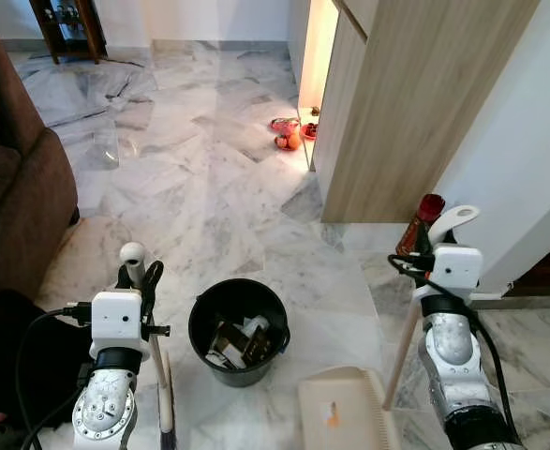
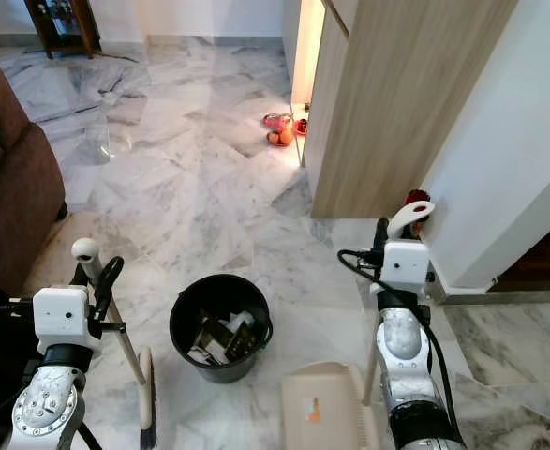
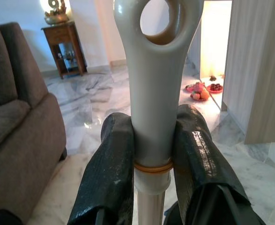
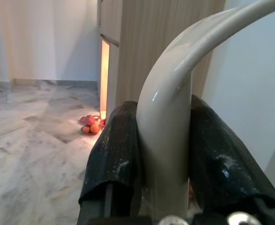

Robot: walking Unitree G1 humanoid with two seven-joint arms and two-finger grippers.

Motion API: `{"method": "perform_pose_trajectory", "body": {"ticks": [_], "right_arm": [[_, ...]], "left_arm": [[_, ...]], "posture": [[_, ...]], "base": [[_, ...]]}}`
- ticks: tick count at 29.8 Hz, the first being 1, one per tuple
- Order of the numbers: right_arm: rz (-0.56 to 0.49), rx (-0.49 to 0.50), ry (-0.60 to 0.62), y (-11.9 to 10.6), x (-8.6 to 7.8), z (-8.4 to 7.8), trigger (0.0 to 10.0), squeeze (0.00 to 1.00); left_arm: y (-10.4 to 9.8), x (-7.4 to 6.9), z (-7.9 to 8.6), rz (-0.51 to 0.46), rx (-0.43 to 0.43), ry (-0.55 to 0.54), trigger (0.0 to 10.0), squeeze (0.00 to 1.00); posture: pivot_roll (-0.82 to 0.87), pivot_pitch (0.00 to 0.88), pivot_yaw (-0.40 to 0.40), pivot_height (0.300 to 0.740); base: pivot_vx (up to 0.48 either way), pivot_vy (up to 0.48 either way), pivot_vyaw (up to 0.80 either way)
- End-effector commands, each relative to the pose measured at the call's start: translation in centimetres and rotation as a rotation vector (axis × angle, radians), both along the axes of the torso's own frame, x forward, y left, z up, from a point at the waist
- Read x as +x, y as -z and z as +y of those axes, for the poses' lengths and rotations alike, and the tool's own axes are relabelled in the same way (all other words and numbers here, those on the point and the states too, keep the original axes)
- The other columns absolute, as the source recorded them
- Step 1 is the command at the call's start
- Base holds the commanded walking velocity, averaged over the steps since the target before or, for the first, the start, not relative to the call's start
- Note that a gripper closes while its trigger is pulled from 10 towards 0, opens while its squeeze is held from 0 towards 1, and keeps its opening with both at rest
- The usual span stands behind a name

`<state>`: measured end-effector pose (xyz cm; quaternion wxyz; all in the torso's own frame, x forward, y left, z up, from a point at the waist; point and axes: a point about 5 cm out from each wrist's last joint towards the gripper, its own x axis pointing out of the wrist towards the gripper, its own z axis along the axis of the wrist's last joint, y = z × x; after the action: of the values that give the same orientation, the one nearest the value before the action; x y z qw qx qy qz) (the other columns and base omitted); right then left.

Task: Sweep floor

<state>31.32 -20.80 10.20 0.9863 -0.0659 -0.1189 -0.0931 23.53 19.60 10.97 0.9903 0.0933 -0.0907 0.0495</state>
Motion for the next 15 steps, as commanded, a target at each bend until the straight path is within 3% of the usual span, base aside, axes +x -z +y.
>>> {"method": "perform_pose_trajectory", "body": {"ticks": [1,15], "right_arm": [[-0.016,0.021,0.005,-0.19,0.04,-0.48,10.0,0.00],[-0.035,0.040,-0.030,-0.33,0.23,0.22,10.0,0.00]], "left_arm": [[-0.34,-0.13,-0.05,-0.031,0.010,0.008,10.0,0.03],[-0.16,-0.10,-0.10,-0.028,0.002,0.006,10.0,0.03]], "posture": [[0.07,0.082,-0.040,0.740],[0.05,0.099,-0.045,0.740]], "base": [[0.000,0.000,0.00],[0.000,0.000,0.00]]}}
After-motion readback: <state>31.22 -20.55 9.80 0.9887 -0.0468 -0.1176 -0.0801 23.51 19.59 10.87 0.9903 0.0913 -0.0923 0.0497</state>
